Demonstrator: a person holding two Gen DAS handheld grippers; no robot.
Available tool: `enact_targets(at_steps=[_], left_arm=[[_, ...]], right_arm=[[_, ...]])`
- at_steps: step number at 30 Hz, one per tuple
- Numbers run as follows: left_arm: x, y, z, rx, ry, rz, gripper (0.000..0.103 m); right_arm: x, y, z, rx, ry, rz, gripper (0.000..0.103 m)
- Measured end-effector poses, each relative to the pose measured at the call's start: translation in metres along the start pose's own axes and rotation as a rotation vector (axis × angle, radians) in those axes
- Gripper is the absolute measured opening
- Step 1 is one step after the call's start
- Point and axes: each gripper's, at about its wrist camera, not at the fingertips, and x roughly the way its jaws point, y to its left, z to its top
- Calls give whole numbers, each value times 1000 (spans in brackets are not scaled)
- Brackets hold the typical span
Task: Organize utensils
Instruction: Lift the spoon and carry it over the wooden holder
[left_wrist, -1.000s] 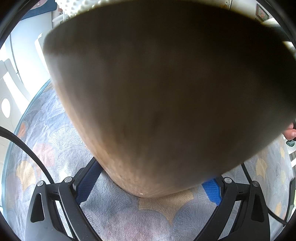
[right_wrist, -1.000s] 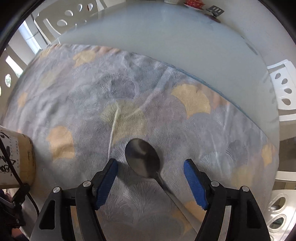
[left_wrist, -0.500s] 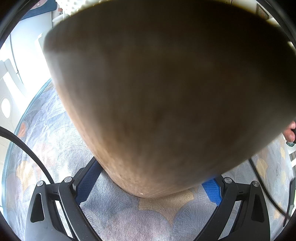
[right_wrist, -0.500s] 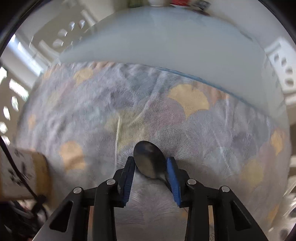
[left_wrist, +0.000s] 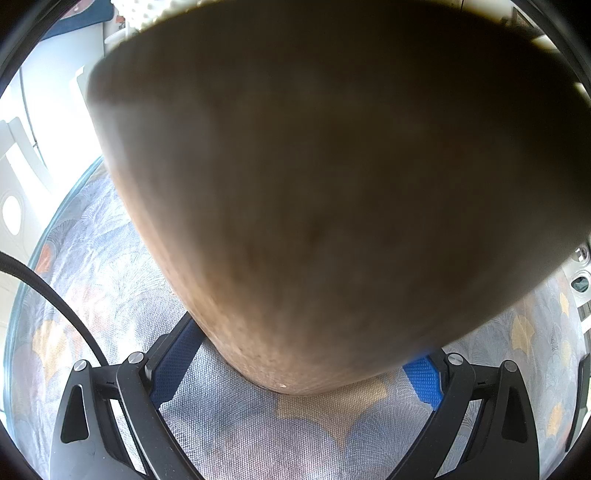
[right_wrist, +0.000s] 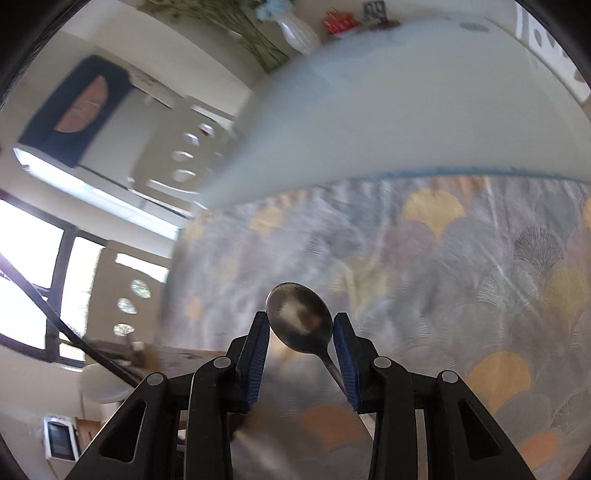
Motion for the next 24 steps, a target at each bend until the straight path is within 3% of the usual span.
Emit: enact_targets(at_steps=[7,24], left_arm=[[0,0,0,0,0,0,99],[0,-1,1,0,1,0,99]], right_arm=[[-23,45,-8,-46,-83,103,34],[-106,130,3,-204,-267,183,32]])
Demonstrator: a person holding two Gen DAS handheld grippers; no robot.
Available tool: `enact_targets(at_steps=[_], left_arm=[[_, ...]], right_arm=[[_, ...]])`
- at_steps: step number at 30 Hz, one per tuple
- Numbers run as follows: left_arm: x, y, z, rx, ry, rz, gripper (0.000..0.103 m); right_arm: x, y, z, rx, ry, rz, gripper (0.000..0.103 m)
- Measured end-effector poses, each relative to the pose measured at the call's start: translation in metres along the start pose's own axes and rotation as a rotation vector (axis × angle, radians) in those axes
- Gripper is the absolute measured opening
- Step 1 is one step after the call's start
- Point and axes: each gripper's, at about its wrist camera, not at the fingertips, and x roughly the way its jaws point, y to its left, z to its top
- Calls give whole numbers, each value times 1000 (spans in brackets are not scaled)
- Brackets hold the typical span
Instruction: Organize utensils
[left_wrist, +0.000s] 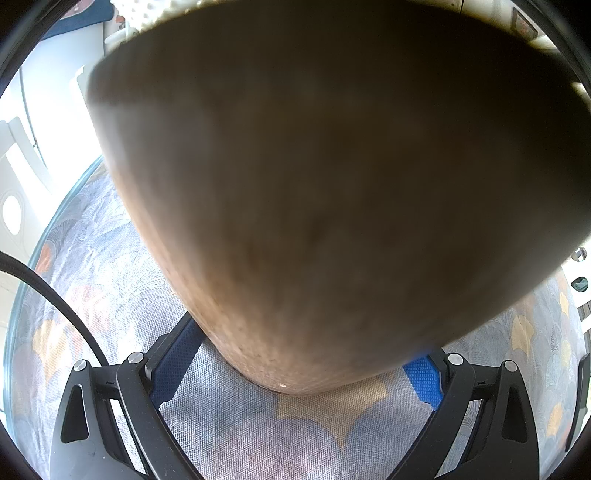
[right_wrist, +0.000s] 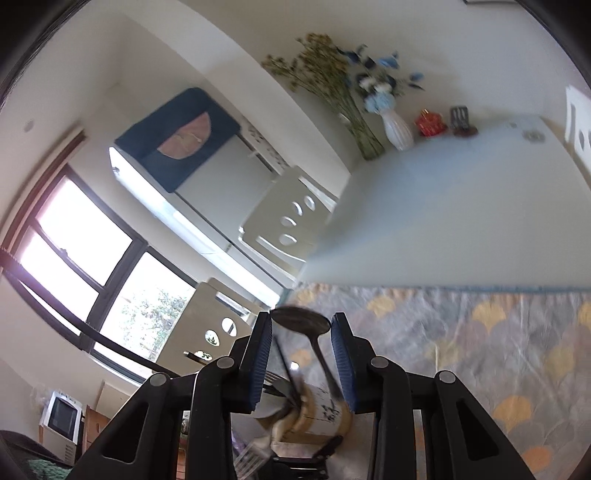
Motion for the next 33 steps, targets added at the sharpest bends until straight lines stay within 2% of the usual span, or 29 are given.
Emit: enact_targets(at_steps=[13,24,33], left_arm=[[0,0,0,0,1,0,99],[0,-1,1,0,1,0,99],[0,-1,1,0,2,0,99]], right_arm=[[-33,61,14,-113,-68,86,32],[-47,86,21,-165,-99,124,32],[-37,86,15,-153,-69,131,32]])
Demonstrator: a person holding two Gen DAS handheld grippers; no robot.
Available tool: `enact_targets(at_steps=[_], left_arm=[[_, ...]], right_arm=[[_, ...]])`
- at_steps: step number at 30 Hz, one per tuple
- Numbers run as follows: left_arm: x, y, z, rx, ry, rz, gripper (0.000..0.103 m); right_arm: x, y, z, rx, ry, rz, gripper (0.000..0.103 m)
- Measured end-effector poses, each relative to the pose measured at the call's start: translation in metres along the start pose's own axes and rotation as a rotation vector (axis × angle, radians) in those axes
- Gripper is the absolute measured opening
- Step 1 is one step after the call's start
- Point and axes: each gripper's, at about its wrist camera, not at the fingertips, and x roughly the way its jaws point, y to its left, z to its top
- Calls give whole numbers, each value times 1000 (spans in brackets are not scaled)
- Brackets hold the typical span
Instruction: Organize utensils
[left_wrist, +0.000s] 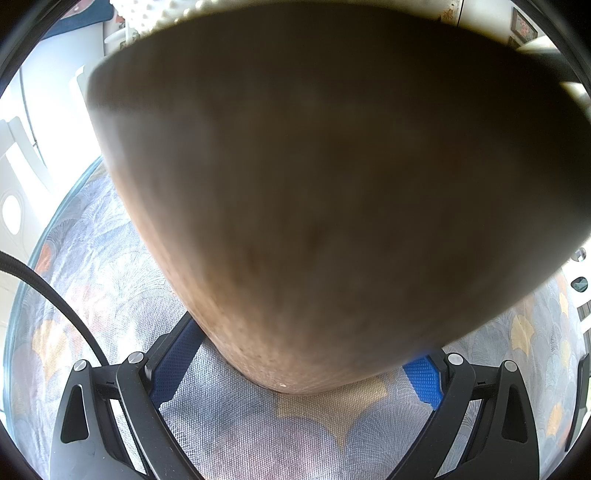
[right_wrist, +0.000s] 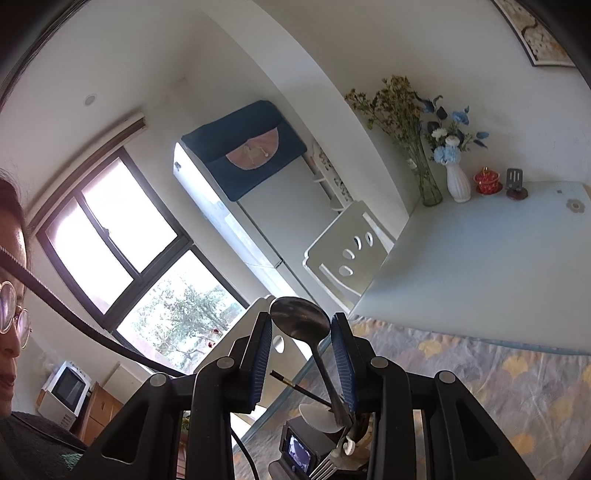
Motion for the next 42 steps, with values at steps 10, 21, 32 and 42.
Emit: enact_targets(at_steps=[10,21,32,42], left_arm=[[0,0,0,0,0,0,99],[-4,-1,2,-1,2,-3,99],[-2,1,3,-2,1,-2,99],[1,2,3,-1,2,0,99]], right_arm=[[35,-11,-15,28,78,8,32],[53,-14,-28,25,144,19,32],[71,-76,-64,184,297,-44,32],[73,-119,-51,92,250,-202,76]])
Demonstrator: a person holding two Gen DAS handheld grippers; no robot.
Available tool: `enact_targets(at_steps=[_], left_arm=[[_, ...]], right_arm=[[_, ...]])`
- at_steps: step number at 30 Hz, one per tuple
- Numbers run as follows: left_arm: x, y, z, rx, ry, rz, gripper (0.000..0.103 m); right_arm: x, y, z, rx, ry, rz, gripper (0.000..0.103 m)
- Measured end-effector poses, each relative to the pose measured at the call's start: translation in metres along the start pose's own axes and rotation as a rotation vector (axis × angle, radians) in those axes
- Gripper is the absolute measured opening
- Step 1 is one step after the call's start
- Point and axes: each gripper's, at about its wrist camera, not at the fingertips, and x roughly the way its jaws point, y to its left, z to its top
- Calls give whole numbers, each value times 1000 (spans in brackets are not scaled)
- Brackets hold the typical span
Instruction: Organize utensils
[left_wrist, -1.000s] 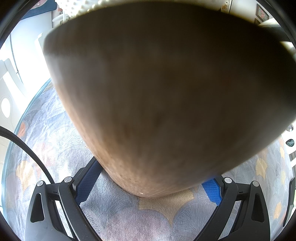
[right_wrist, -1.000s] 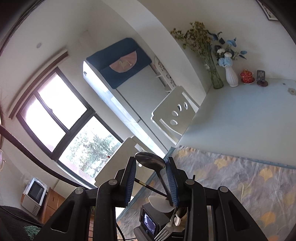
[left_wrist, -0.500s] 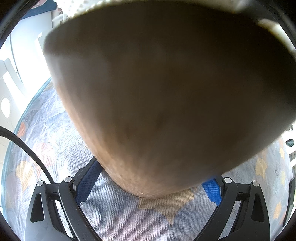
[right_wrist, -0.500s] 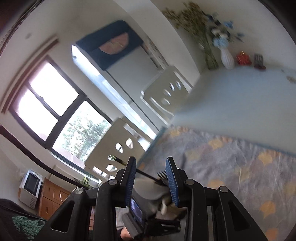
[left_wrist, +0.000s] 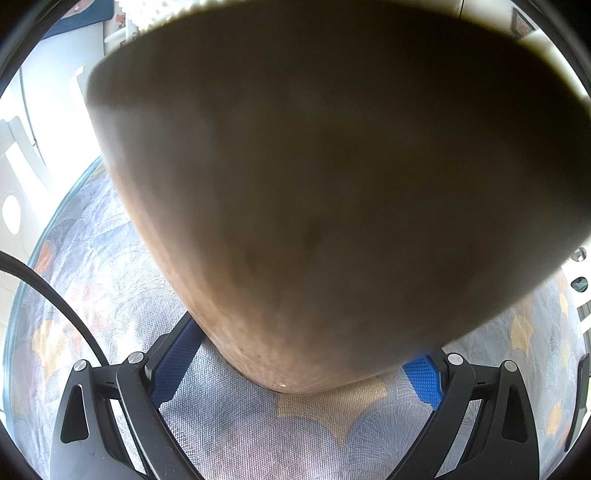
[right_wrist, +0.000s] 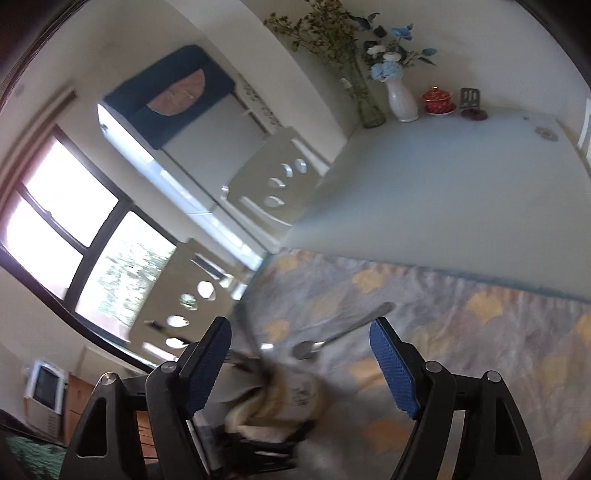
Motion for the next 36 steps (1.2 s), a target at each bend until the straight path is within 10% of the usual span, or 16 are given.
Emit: enact_targets(at_steps=[8,14,21,23,29,36], left_arm=[[-1,-1,0,3,3,4,99],[-2,-3,-1,1,2,10,100],[-3,-2,-1,0,1,21,102],[-2,-3,-2,-1,0,24,102],[1,-5,-2,-1,1,24,102],[2,-6,-1,-1,1,23,102]], right_arm=[[119,-34,14,-287,370,-89,66],[208,-21,12,-612,631,59,66],[273,-1,-18,-927,762,65,61],[268,4,-24,-999,747,32,42],[234,-26,-27,-844,709,-39,13],[168,-61,-76,-522,682,-71,12]])
